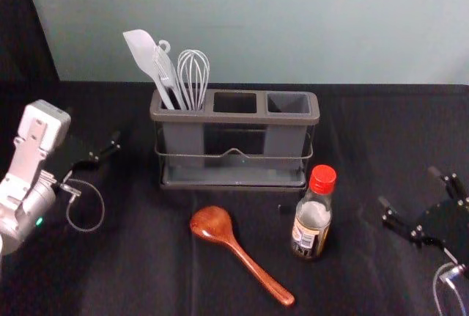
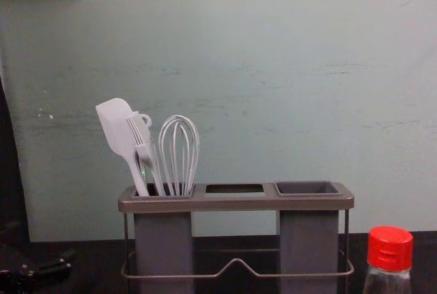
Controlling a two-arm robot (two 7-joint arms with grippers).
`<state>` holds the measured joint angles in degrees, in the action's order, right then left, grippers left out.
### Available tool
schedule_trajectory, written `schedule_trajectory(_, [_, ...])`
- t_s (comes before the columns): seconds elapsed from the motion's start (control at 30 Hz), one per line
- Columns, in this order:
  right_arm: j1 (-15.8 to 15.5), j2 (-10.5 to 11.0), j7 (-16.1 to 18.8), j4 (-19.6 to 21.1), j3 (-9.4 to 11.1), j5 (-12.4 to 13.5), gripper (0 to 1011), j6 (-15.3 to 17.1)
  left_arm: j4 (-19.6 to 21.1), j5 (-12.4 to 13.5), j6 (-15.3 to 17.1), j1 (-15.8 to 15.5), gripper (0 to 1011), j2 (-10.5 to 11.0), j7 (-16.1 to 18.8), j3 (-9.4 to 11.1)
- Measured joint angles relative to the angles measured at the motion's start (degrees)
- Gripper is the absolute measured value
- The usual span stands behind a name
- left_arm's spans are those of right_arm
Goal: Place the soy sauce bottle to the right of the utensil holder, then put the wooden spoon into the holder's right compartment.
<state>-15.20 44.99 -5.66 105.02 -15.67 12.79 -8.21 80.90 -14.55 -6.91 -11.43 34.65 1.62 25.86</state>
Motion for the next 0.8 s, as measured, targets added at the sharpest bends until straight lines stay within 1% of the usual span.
schedule_trajectory(0.03, [-0.80, 0.27, 0.04, 0.54, 0.34, 0.22, 1003, -0.37, 0.00, 0.00, 0.00, 0.00, 1000, 0.00, 0.00, 0.00])
schedule_trajectory(0.07, [-2.36, 0.80, 0.34, 1.65, 1.10, 0.80, 1003, -1.13, 0.00, 0.00, 0.00, 0.00, 1000, 0.00, 0.00, 0.00])
schedule_trajectory(0.13, [-3.97, 1.37, 0.93, 2.82, 1.90, 1.67, 1003, -1.83, 0.00, 0.00, 0.00, 0.00, 1000, 0.00, 0.00, -0.01])
schedule_trajectory(0.17, [-5.48, 1.89, 1.68, 3.94, 2.67, 2.74, 1003, -2.38, 0.00, 0.00, 0.00, 0.00, 1000, 0.00, 0.00, 0.00])
schedule_trajectory(0.27, [-7.40, 2.56, 3.03, 5.36, 3.73, 4.65, 1003, -3.04, 0.00, 0.00, 0.00, 0.00, 1000, 0.00, 0.00, 0.00])
schedule_trajectory(0.3, [-8.52, 2.91, 4.14, 6.24, 4.33, 6.24, 1002, -3.53, 0.00, 0.00, 0.00, 0.00, 1000, 0.00, 0.00, 0.00])
schedule_trajectory(0.33, [-8.93, 3.02, 4.56, 6.54, 4.57, 6.79, 1002, -3.70, 0.00, 0.00, 0.00, 0.00, 1000, 0.00, 0.00, 0.00])
schedule_trajectory(0.37, [-9.92, 3.24, 5.45, 7.21, 5.02, 7.93, 1003, -4.00, 0.00, 0.00, 0.00, 0.00, 1000, 0.00, 0.00, 0.00])
schedule_trajectory(0.43, [-10.69, 3.33, 6.29, 7.79, 5.39, 9.00, 1003, -4.30, 0.00, 0.00, 0.00, 0.00, 1000, 0.00, 0.00, 0.00])
schedule_trajectory(0.47, [-11.24, 3.32, 7.22, 8.20, 5.56, 9.93, 1003, -4.72, 0.00, 0.00, 0.00, 0.00, 1000, 0.00, 0.00, 0.00])
schedule_trajectory(0.57, [-11.32, 2.95, 8.53, 8.48, 5.35, 10.93, 1003, -5.14, 0.00, 0.00, 0.00, 0.00, 1000, 0.00, 0.00, 0.00])
schedule_trajectory(0.6, [-10.99, 2.53, 9.54, 8.55, 4.79, 11.41, 1002, -5.30, 0.00, 0.00, 0.00, 0.00, 1000, 0.00, 0.00, 0.00])
schedule_trajectory(0.67, [-10.34, 1.94, 10.38, 8.56, 4.10, 11.62, 1003, -5.33, 0.00, 0.00, 0.00, 0.00, 1000, 0.00, 0.00, 0.00])
schedule_trajectory(0.7, [-9.45, 1.18, 11.23, 8.52, 3.20, 11.66, 1003, -5.33, 0.00, 0.00, 0.00, 0.00, 1000, 0.00, 0.00, 0.00])
schedule_trajectory(0.77, [-8.22, 0.16, 12.07, 8.20, 2.15, 11.68, 1003, -5.24, 0.00, 0.00, 0.00, 0.00, 1000, 0.00, 0.00, 0.00])
schedule_trajectory(0.8, [-6.84, -1.00, 12.67, 7.68, 1.11, 11.65, 1003, -5.05, 0.00, 0.00, 0.00, 0.00, 1000, 0.00, 0.00, 0.00])
